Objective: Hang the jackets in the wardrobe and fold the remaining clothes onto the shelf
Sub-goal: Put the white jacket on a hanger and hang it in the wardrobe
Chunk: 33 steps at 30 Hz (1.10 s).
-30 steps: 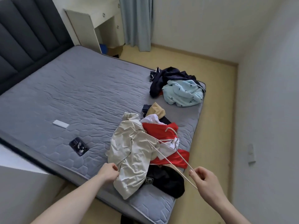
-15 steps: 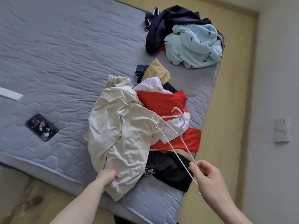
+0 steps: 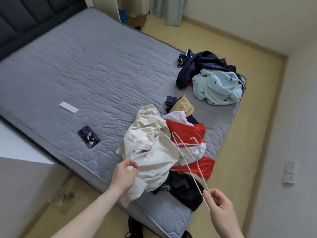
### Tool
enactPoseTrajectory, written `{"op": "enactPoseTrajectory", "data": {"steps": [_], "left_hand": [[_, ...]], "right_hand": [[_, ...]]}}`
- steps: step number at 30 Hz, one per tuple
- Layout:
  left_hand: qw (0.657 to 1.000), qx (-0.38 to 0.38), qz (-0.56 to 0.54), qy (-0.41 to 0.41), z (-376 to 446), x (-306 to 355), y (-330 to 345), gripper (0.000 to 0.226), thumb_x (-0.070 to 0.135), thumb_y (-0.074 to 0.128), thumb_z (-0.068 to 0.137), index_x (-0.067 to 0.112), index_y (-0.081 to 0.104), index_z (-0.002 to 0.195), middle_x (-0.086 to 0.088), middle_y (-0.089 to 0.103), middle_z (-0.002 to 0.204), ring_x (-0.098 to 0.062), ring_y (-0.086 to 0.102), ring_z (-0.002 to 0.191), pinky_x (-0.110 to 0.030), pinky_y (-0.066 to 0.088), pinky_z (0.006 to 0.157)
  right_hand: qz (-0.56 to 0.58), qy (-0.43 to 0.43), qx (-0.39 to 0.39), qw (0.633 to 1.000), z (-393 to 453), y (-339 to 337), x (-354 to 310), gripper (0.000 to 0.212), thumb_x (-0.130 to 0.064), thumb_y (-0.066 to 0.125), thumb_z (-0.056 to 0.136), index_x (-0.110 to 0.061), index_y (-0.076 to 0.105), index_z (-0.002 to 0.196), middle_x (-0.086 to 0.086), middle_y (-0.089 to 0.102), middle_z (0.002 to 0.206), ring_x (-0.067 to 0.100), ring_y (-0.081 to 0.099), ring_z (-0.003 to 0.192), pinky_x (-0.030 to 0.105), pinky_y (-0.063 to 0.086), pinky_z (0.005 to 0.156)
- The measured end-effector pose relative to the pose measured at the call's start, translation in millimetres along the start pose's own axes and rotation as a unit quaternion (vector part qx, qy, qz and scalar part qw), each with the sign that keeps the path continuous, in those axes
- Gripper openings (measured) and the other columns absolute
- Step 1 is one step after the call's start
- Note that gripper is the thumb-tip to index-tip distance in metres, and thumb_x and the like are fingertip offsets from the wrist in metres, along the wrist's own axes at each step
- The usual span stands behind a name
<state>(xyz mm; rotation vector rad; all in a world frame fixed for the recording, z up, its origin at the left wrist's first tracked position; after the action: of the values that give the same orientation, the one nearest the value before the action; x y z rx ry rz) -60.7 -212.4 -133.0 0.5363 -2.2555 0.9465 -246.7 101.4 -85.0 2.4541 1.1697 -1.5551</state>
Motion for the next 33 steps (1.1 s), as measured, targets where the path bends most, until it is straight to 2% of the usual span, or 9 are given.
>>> {"op": "enactPoseTrajectory", "data": {"steps": [3,9,13,17,21,26,28,31,33], "left_hand": [[0.995,0.034,-0.089,0.032,-42.4,67.7,-36.2,0.019,0.006,0.076,0.082,0.021,0.069,0.072,0.009,0.067,0.069,0.003,0.056,0.057,-0.008,0.043,0.053],[0.95,0.081,-0.302,-0.002,-137.2,142.7,-58.3,0.025,-0.002,0.072,0.084,0.021,0.071,0.074,-0.002,0.069,0.066,-0.015,0.063,0.059,-0.024,0.052,0.058],[0.902,0.14,-0.408,-0.013,-196.7,185.1,-69.8,0.02,0.001,0.072,0.087,0.018,0.068,0.076,-0.001,0.068,0.065,-0.016,0.064,0.065,-0.027,0.052,0.065],[0.873,0.162,-0.46,0.014,-253.4,235.8,-82.5,0.022,0.004,0.07,0.091,0.019,0.065,0.076,-0.005,0.062,0.072,-0.023,0.059,0.075,-0.035,0.048,0.078],[0.857,0.156,-0.491,0.016,-301.4,270.2,-95.9,0.039,0.005,0.062,0.094,0.021,0.053,0.06,-0.003,0.05,0.059,-0.021,0.049,0.055,-0.029,0.041,0.058],[0.833,0.171,-0.525,0.02,-356.6,277.3,-127.1,0.04,0.007,0.059,0.098,0.021,0.049,0.062,-0.001,0.048,0.055,-0.018,0.048,0.05,-0.028,0.041,0.056],[0.824,0.182,-0.536,0.014,-376.1,266.1,-139.5,0.042,0.008,0.058,0.099,0.019,0.053,0.059,-0.003,0.05,0.05,-0.018,0.052,0.044,-0.027,0.046,0.054],[0.79,0.211,-0.575,0.008,-399.9,244.1,-153.5,0.022,0.006,0.06,0.097,0.015,0.055,0.078,-0.008,0.053,0.062,-0.025,0.059,0.063,-0.042,0.055,0.079],[0.771,0.224,-0.596,0.011,-411.3,232.9,-157.8,0.012,0.006,0.062,0.096,0.011,0.057,0.086,-0.011,0.057,0.073,-0.031,0.064,0.083,-0.05,0.054,0.098]], "right_hand": [[0.012,-0.026,-0.041,0.999,-19.6,-13.6,-36.9,0.023,-0.012,0.077,0.089,-0.011,0.061,0.072,0.002,0.038,0.058,0.016,0.034,0.059,0.031,0.027,0.059],[-0.057,-0.123,-0.166,0.977,-35.8,-29.3,-95.2,0.042,-0.034,0.088,0.066,-0.018,0.056,0.088,-0.004,0.053,0.063,0.011,0.043,0.058,0.028,0.044,0.062],[-0.122,-0.198,-0.233,0.944,-45.4,-37.1,-126.3,0.051,-0.037,0.09,0.06,-0.021,0.05,0.088,-0.006,0.066,0.083,0.01,0.058,0.068,0.045,0.053,0.069],[-0.161,-0.262,-0.289,0.906,-78.3,-31.6,-162.3,0.064,-0.058,0.09,0.053,-0.036,0.049,0.097,-0.012,0.063,0.104,0.001,0.058,0.074,0.018,0.041,0.066],[-0.153,-0.332,-0.312,0.877,-128.9,-19.8,-205.4,0.073,-0.068,0.09,0.048,-0.039,0.047,0.099,-0.018,0.064,0.102,-0.012,0.059,0.094,0.009,0.043,0.075],[-0.135,-0.345,-0.308,0.876,-169.9,-20.9,-252.9,0.022,-0.029,0.076,0.084,-0.02,0.057,0.086,-0.011,0.076,0.08,-0.001,0.067,0.073,0.038,0.055,0.081],[-0.126,-0.344,-0.328,0.871,-181.8,-27.4,-265.5,0.014,-0.026,0.071,0.087,-0.018,0.06,0.089,-0.011,0.078,0.084,0.004,0.07,0.079,0.042,0.056,0.087],[-0.095,-0.339,-0.395,0.849,-210.2,-32.4,-267.5,0.038,-0.052,0.079,0.075,-0.03,0.059,0.098,-0.025,0.071,0.112,0.003,0.069,0.096,0.028,0.056,0.087],[-0.111,-0.345,-0.397,0.844,-233.7,-30.9,-256.9,0.061,-0.072,0.085,0.057,-0.039,0.053,0.099,-0.03,0.066,0.117,-0.005,0.064,0.088,0.018,0.05,0.078]]}}
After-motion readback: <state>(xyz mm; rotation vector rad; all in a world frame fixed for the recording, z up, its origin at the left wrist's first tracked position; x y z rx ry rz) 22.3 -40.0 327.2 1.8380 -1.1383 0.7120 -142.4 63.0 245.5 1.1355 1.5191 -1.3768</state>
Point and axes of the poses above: each hand's wrist, its own z-axis towards the middle knuckle, its own y-axis out of the palm, x = y × z, the point moved 8 cm from there along z, towards the middle knuckle
